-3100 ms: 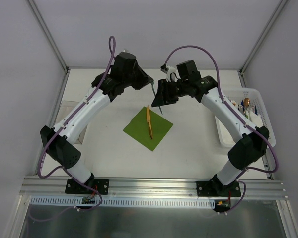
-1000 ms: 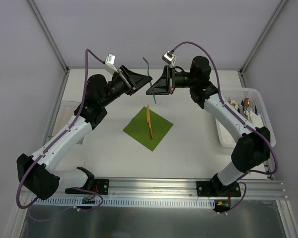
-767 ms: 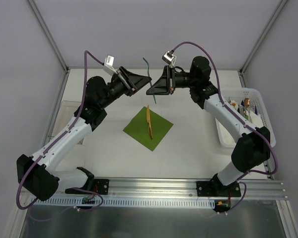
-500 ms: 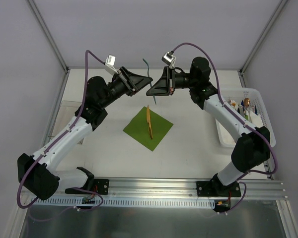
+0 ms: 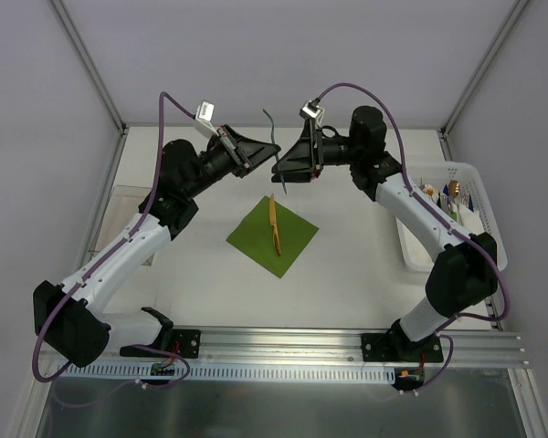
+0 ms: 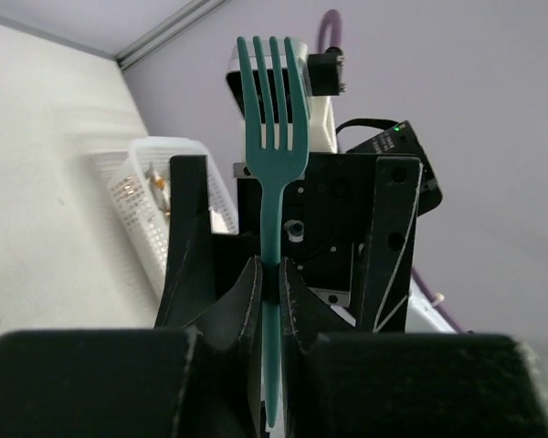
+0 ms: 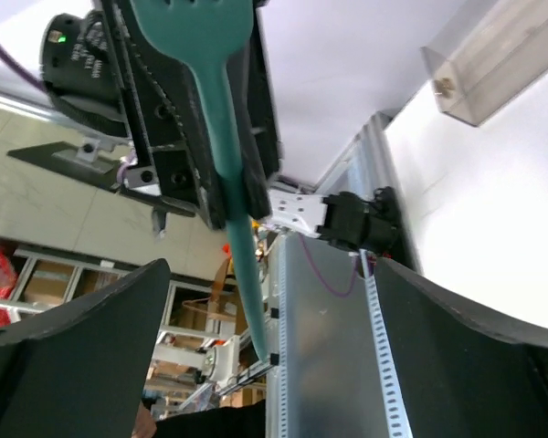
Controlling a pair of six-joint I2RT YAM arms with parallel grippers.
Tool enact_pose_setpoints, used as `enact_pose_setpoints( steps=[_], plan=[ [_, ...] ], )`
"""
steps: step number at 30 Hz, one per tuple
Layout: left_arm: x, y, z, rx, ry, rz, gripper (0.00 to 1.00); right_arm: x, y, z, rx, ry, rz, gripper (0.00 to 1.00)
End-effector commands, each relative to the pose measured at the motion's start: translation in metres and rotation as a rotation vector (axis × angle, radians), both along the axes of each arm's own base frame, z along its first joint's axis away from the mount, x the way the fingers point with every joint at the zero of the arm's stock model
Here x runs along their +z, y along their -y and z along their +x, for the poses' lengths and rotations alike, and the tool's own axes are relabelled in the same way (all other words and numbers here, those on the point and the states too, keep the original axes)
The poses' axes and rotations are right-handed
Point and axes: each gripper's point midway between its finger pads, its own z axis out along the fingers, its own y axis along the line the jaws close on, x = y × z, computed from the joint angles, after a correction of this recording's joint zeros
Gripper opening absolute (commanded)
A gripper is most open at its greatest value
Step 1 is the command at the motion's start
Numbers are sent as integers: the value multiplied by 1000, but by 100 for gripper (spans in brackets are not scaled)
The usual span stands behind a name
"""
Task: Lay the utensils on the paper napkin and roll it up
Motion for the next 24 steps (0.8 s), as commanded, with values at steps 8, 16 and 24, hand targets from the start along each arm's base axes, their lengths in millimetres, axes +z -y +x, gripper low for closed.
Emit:
enact_pose_setpoints(
  steps=[8, 16, 24],
  plan=[
    [-65, -24, 21, 119, -264, 401, 0, -86, 100, 38, -375, 265, -643, 99],
    [-147, -28, 14, 122, -446, 622, 0, -132, 225, 73, -655, 495, -1311, 99],
    [-228, -49, 10, 308, -748, 925, 0, -140, 215, 51, -551, 539, -1155, 99]
  ],
)
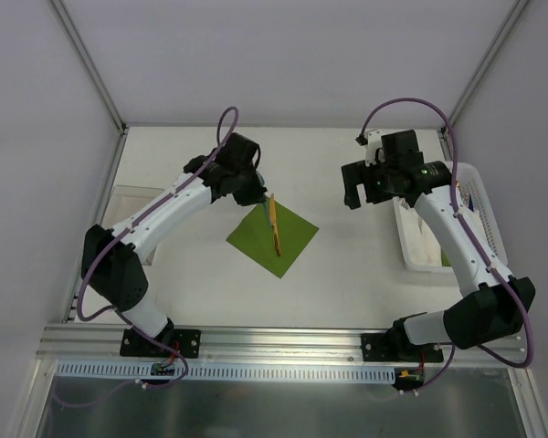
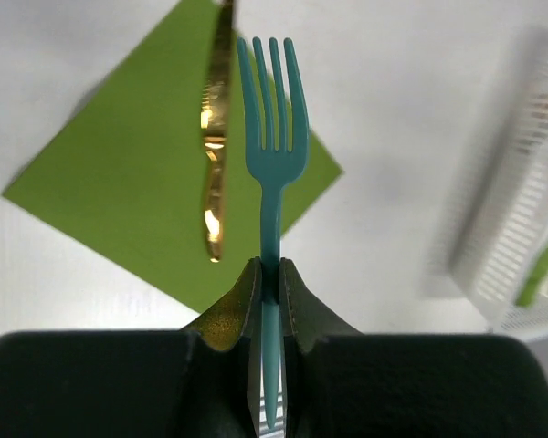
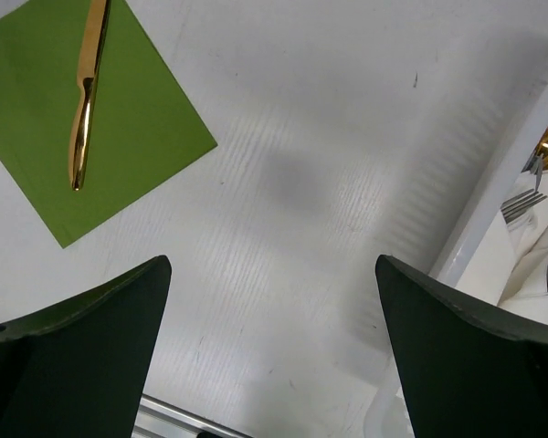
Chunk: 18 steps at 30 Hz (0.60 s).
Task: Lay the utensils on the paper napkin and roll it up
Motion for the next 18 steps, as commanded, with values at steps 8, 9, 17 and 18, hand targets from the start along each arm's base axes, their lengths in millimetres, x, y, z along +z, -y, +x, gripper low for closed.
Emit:
enact_pose_setpoints(
  steps=[8, 9, 17, 18],
  plan=[
    [-73, -25, -15, 60, -125, 397, 0, 15, -15, -12, 100, 34, 80, 99],
    [-74, -23, -14, 48, -112, 417, 0, 13, -19, -12, 113, 21, 93, 99],
    [-97, -3, -3, -46, -38, 535, 0, 12, -32, -14, 164, -17, 138, 99],
    [-100, -2, -2, -53, -35, 536, 0, 13, -32, -13, 166, -16, 140, 99]
  ],
)
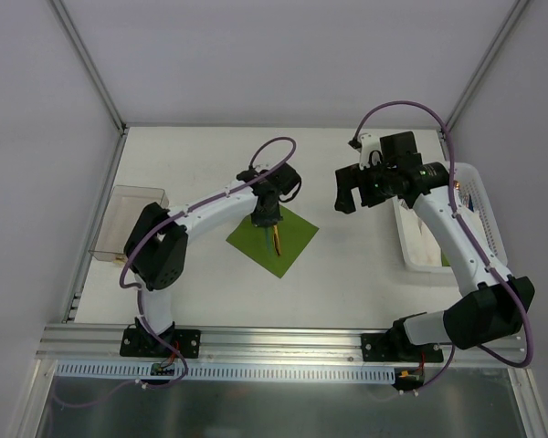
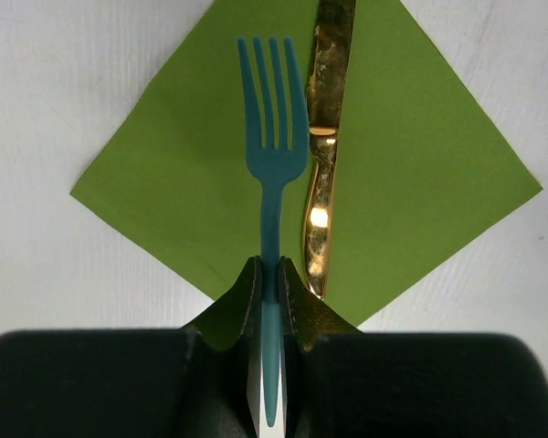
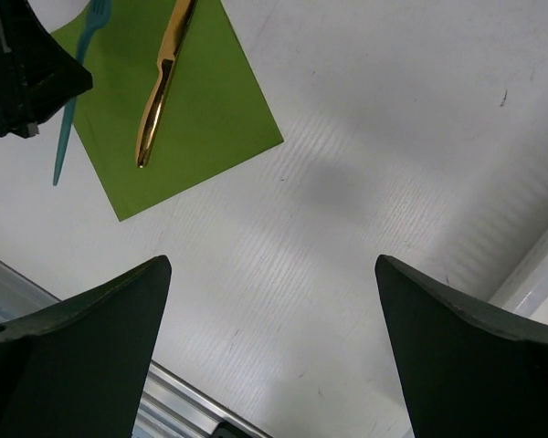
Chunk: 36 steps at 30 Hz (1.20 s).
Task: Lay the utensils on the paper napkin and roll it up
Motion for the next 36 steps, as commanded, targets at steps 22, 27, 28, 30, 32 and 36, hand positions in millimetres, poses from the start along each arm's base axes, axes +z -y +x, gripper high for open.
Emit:
enact_pose_setpoints(
  steps=[22, 27, 28, 30, 32, 36],
  plan=[
    [-48, 8, 29, -31, -24, -9, 0, 9, -8, -2, 45, -3, 48, 99],
    [-54, 10, 29, -23, -46, -23, 0, 9, -9, 0, 45, -4, 50, 99],
    [-55, 11, 28, -24, -52, -28, 0, 9, -8, 0, 43, -6, 49, 99],
    [-57, 11, 28, -24, -55, -27, 0, 8, -7, 0, 39, -11, 48, 99],
    [-59, 11, 28, -21, -59, -30, 0, 8, -7, 0, 38, -11, 48, 99],
    [-58, 12, 29, -20, -58, -34, 0, 6, -8, 0, 40, -17, 52, 99]
  ],
)
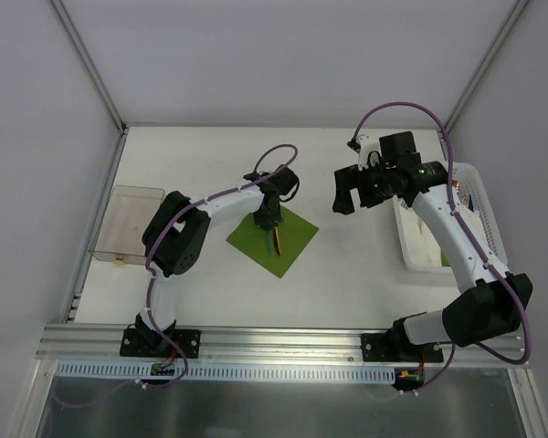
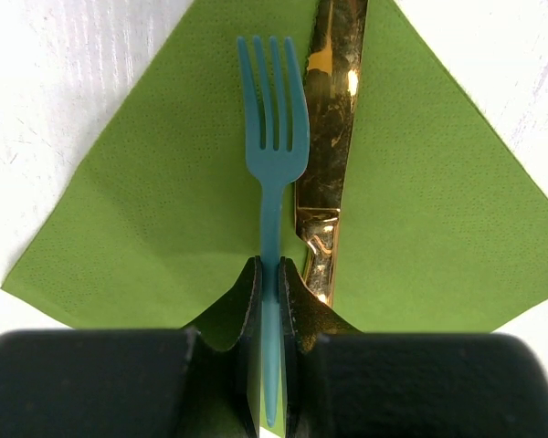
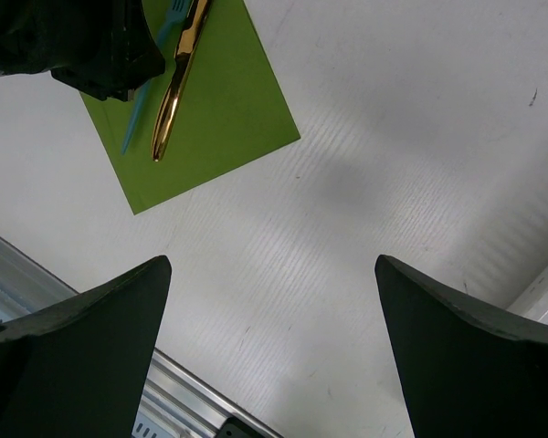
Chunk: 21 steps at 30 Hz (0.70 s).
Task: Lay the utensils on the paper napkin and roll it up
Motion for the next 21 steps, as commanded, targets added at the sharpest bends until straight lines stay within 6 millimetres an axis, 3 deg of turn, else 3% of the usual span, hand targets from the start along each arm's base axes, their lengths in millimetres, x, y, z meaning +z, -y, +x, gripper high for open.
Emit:
enact_pose_setpoints(
  steps=[1, 21],
  plan=[
    [5, 3, 5, 19, 9, -26, 0, 10, -1, 4, 11, 18, 15, 99],
    [4, 2, 7, 41, -7, -50, 9, 9, -2, 5, 8, 9, 24, 99]
  ],
)
